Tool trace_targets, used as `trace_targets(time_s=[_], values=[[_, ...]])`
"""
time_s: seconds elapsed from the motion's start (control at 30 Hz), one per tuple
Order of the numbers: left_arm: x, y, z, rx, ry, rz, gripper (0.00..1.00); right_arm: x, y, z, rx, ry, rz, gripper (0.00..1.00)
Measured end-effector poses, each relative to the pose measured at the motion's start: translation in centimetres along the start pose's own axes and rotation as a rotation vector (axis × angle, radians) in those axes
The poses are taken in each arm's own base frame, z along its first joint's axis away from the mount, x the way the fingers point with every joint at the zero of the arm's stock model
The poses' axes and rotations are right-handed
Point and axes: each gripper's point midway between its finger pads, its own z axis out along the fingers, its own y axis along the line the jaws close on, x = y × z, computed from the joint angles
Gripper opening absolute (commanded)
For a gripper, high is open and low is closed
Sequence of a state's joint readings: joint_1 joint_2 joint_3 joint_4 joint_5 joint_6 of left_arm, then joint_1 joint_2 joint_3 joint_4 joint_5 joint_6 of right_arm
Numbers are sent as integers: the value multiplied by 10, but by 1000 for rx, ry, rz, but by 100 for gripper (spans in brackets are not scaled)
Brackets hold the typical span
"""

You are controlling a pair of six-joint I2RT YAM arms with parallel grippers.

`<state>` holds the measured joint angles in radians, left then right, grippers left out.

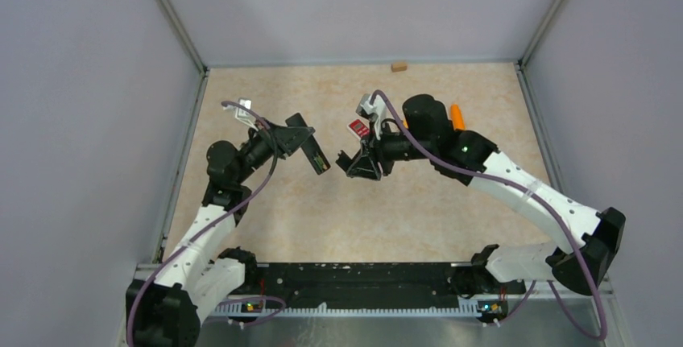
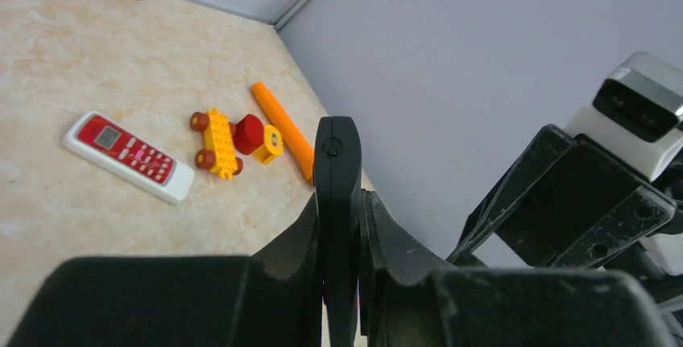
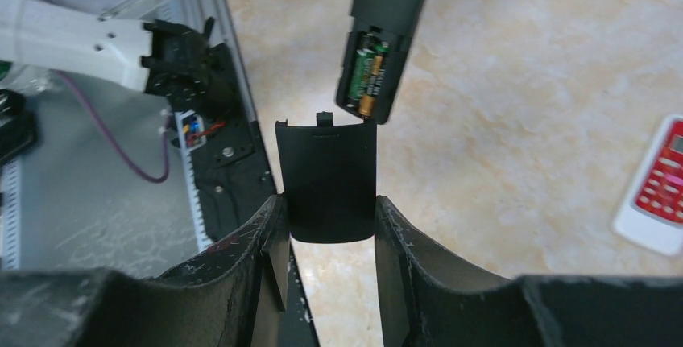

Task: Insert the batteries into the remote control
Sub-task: Load the battery cover into the remote control.

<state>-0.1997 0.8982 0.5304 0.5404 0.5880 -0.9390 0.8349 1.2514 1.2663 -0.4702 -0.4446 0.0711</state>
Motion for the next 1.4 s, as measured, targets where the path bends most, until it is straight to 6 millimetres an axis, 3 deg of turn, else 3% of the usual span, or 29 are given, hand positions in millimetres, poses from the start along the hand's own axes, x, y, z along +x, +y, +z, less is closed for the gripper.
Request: trace_targets(time_s=[0.17, 0.33, 0.6, 0.8, 1.0, 1.4], values=[[-3, -11, 2, 63, -18, -39, 0, 0, 18, 1, -108, -6, -5, 26], [1, -6, 3, 84, -33, -78, 0, -10, 10, 4, -55, -6, 31, 25], [-13, 6, 13, 63, -116, -90, 0, -30, -1, 20, 123, 5, 49, 24], [-14, 28, 21, -2, -146, -140, 0, -10, -19, 42, 242, 91, 84, 24], [-15, 33, 22, -23, -159, -162, 0, 9, -35, 59, 317, 166, 112, 24], [-11, 37, 21, -43, -146, -183, 0, 8, -42, 72, 365, 174, 105, 25]])
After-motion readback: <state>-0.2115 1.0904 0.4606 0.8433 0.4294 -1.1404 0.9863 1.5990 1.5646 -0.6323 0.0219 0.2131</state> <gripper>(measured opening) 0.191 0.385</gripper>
